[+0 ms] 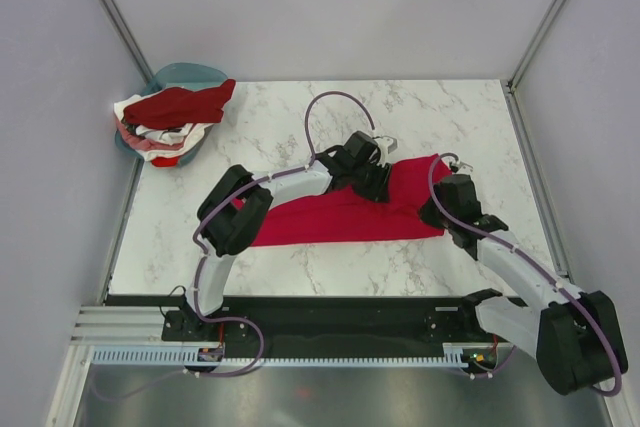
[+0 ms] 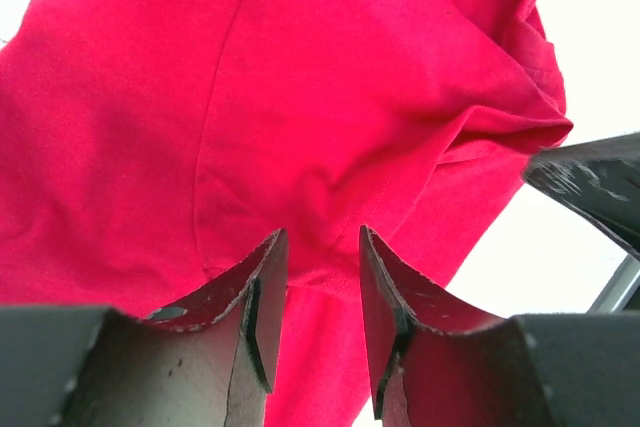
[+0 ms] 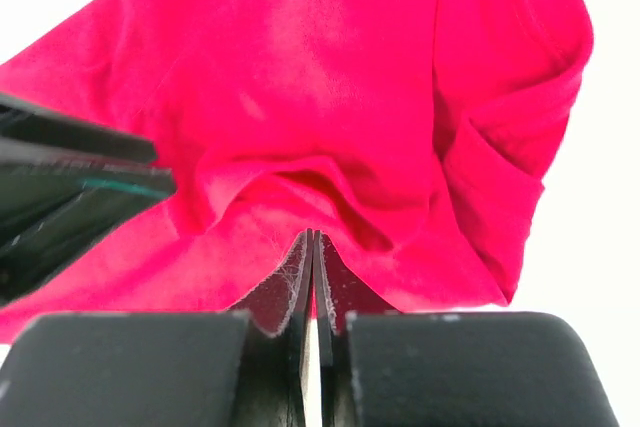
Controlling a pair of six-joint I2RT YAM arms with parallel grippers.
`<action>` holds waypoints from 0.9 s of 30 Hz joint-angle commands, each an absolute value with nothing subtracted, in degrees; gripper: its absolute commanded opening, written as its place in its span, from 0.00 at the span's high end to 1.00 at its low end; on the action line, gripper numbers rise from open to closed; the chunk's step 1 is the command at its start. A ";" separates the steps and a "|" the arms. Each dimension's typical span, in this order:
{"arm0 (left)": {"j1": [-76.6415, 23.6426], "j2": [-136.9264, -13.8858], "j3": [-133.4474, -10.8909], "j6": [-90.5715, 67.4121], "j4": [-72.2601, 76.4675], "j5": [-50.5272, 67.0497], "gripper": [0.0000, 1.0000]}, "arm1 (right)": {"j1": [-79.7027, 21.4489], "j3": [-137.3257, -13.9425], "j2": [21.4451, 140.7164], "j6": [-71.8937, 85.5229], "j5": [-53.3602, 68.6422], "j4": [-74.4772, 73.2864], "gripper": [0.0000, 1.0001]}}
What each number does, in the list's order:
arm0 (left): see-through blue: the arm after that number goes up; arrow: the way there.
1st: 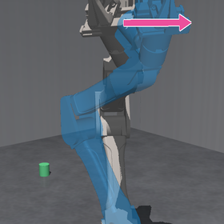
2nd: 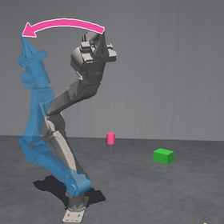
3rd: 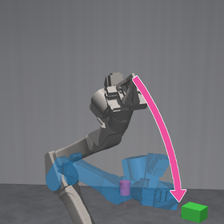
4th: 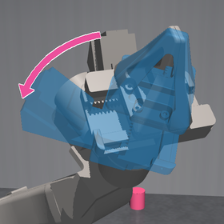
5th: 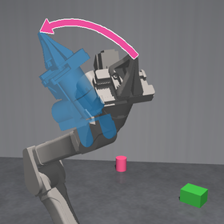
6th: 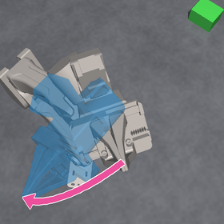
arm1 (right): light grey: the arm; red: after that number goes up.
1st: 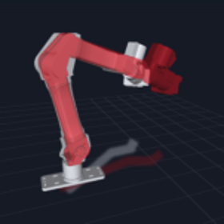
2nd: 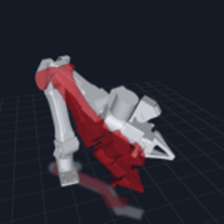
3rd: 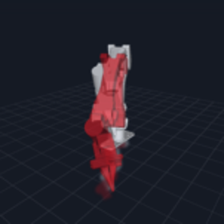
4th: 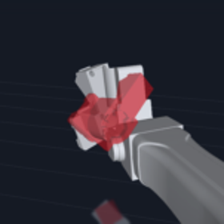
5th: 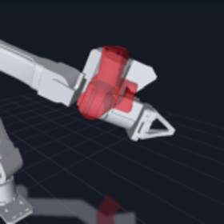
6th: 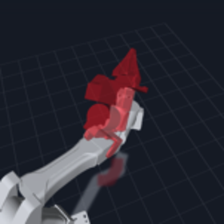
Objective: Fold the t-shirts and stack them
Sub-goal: Fold the tshirt
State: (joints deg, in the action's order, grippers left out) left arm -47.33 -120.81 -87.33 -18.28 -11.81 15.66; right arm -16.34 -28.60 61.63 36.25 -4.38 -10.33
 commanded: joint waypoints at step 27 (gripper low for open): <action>-47.02 -123.66 -95.45 -15.91 -29.44 10.02 0.98 | -16.26 -32.62 71.67 35.95 -7.47 -10.54 0.92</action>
